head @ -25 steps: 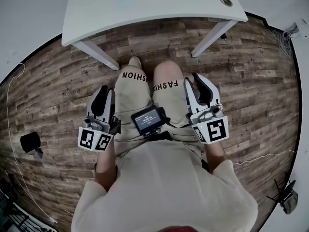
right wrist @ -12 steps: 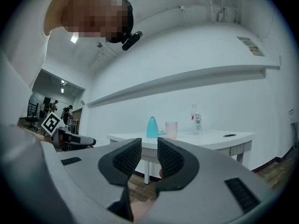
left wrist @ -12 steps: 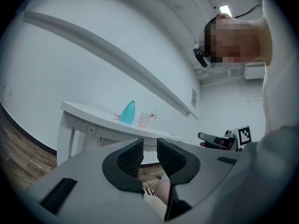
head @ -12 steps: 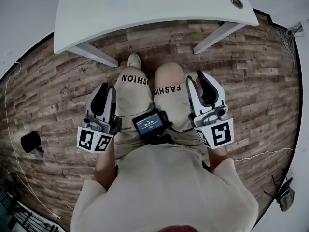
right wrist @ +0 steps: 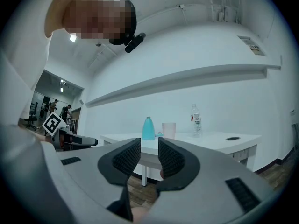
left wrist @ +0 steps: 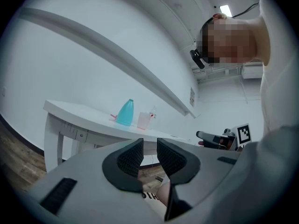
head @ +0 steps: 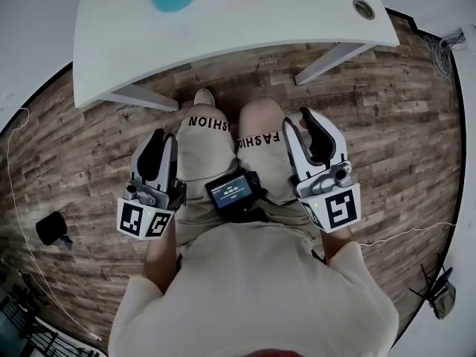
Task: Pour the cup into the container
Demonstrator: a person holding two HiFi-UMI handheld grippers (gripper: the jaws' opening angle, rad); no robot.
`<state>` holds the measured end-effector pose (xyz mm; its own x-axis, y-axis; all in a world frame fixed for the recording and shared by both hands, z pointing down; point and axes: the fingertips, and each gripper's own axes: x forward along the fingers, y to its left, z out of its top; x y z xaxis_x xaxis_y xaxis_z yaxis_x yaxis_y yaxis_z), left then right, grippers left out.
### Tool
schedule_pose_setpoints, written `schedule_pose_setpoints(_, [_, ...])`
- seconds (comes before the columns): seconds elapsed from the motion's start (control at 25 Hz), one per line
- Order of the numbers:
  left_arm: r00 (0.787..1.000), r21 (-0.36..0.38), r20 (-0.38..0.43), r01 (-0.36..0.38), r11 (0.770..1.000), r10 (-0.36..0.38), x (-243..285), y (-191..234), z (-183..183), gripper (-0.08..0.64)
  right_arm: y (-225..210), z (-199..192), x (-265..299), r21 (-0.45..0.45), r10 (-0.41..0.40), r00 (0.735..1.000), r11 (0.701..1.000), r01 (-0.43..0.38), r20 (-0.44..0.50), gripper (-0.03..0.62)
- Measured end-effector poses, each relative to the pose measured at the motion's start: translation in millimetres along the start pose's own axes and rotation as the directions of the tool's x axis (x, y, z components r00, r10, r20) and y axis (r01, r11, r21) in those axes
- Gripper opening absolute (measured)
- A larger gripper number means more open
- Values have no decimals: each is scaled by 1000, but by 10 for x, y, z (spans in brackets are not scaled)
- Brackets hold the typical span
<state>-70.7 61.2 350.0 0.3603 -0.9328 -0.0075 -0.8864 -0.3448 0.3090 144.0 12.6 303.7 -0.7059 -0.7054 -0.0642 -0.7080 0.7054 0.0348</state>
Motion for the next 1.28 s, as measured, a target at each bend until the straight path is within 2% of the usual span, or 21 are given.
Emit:
schedule_pose_setpoints(0.24, [1000, 19, -6, 20, 1000, -20, 243, 78, 51, 101, -168, -30, 192, 0, -11, 1000, 1000, 11, 2, 100])
schedule_pose_setpoints(0.92, [1000, 29, -7, 11, 1000, -11, 587, 367, 183, 101, -365, -35, 749, -4, -2, 1000, 1000, 2, 9, 101])
schedule_pose_setpoints(1.28, [1000, 43, 7, 12, 999, -12, 634, 408, 270, 101, -404, -15, 793, -26, 10, 1000, 1000, -10, 10, 101])
